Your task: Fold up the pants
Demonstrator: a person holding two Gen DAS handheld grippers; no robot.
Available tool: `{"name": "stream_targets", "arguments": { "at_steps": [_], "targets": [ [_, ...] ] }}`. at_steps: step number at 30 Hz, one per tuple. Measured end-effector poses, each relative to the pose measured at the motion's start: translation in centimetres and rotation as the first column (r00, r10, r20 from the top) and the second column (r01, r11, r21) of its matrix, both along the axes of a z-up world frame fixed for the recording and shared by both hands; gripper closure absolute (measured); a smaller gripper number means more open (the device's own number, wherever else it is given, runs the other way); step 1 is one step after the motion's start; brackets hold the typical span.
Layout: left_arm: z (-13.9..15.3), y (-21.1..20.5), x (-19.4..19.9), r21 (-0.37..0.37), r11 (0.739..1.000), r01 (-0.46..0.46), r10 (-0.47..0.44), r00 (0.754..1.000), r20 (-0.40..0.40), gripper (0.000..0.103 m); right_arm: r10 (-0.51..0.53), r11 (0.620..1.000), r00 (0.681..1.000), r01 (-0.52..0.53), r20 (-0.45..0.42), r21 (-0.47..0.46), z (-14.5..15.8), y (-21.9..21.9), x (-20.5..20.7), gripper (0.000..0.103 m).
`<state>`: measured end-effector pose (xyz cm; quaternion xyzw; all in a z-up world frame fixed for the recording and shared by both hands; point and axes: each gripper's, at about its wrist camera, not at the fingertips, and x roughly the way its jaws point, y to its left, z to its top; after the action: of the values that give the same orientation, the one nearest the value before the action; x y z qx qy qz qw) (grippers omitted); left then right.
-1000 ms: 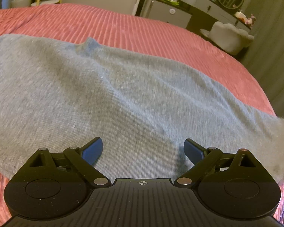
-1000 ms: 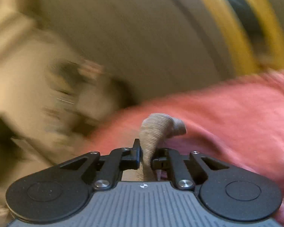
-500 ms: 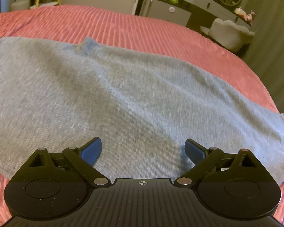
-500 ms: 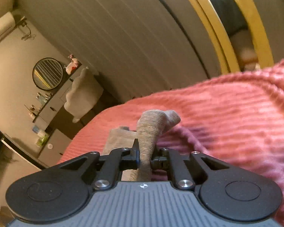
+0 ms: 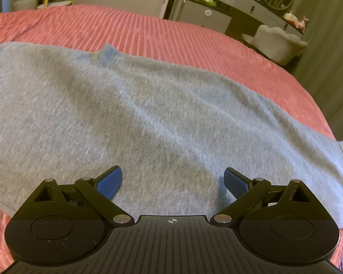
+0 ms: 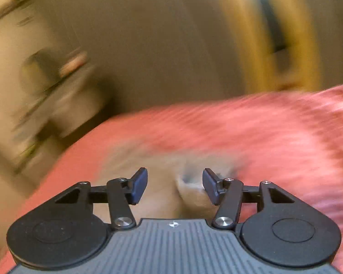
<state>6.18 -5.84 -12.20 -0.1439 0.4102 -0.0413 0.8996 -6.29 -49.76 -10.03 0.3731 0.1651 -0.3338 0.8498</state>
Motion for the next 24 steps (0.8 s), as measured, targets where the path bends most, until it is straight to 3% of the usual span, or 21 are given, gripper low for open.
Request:
{"name": "stream_targets", "arguments": {
  "at_steps": [2, 4, 5, 6, 8, 9, 10, 12, 13, 15, 18, 20, 22, 24],
  "targets": [
    [0.1, 0.2, -0.1, -0.018, 1.000, 0.002, -0.002, 1.000, 0.000, 0.004, 0.273, 0.953, 0.959, -0.280, 0.073, 0.119, -0.8, 1.1, 2.3, 0.049],
    [0.0, 0.4, -0.1, -0.028, 1.000, 0.001, -0.001, 1.000, -0.002, 0.004, 0.457, 0.839, 0.879, -0.476, 0.133, 0.263, -2.3, 1.8, 4.6, 0.049],
    [0.0, 0.4, -0.1, -0.028, 1.000, 0.001, -0.001, 1.000, -0.003, 0.004, 0.513, 0.793, 0.849, -0.526, 0.131, 0.308, -3.1, 2.2, 5.5, 0.049],
    [0.0, 0.3, 0.0, -0.024, 1.000, 0.003, -0.003, 1.000, -0.005, 0.004, 0.541, 0.779, 0.835, -0.544, 0.104, 0.313, -3.7, 2.8, 5.9, 0.051],
    [0.1, 0.0, 0.0, -0.003, 1.000, 0.012, -0.012, 1.000, -0.006, 0.004, 0.555, 0.799, 0.830, -0.553, 0.064, 0.238, -3.6, 3.5, 6.0, 0.057],
    [0.1, -0.1, 0.0, 0.006, 1.000, 0.017, -0.017, 1.000, -0.007, 0.004, 0.528, 0.822, 0.848, -0.523, 0.041, 0.223, -3.5, 3.6, 5.8, 0.062],
    [0.1, -0.3, 0.0, 0.016, 1.000, 0.021, -0.021, 1.000, -0.009, 0.004, 0.468, 0.870, 0.883, -0.458, -0.016, 0.184, -3.0, 4.1, 5.3, 0.068],
    [0.1, -0.5, -0.1, 0.028, 0.999, 0.027, -0.027, 1.000, -0.012, 0.004, 0.345, 0.938, 0.925, -0.345, -0.161, 0.027, -1.6, 5.9, 4.7, 0.063],
    [0.1, -0.5, -0.1, 0.029, 0.999, 0.029, -0.028, 1.000, -0.014, 0.004, 0.299, 0.946, 0.929, -0.318, -0.216, -0.059, -0.8, 7.2, 4.4, 0.058],
    [0.1, -0.4, -0.2, 0.024, 0.999, 0.028, -0.028, 1.000, -0.014, 0.004, 0.375, 0.917, 0.909, -0.393, -0.183, -0.071, 0.0, 9.6, 3.9, 0.053],
    [0.1, -0.2, -0.1, 0.015, 1.000, 0.026, -0.026, 1.000, -0.017, 0.004, 0.601, 0.798, 0.799, -0.597, -0.029, 0.077, -0.4, 13.1, 3.7, 0.053],
    [0.1, -0.1, -0.2, 0.011, 1.000, 0.024, -0.024, 1.000, -0.021, 0.004, 0.670, 0.741, 0.740, -0.663, -0.054, 0.108, -1.1, 15.4, 3.4, 0.052],
    [0.2, -0.1, -0.4, 0.006, 1.000, 0.024, -0.024, 0.999, -0.023, 0.004, 0.687, 0.727, 0.719, -0.681, -0.104, 0.092, -1.9, 16.5, 2.6, 0.051],
    [0.2, 0.0, -0.5, 0.002, 1.000, 0.026, -0.025, 0.999, -0.025, 0.004, 0.672, 0.740, 0.734, -0.669, -0.098, 0.063, -1.8, 15.9, 1.6, 0.052]
  ]
}}
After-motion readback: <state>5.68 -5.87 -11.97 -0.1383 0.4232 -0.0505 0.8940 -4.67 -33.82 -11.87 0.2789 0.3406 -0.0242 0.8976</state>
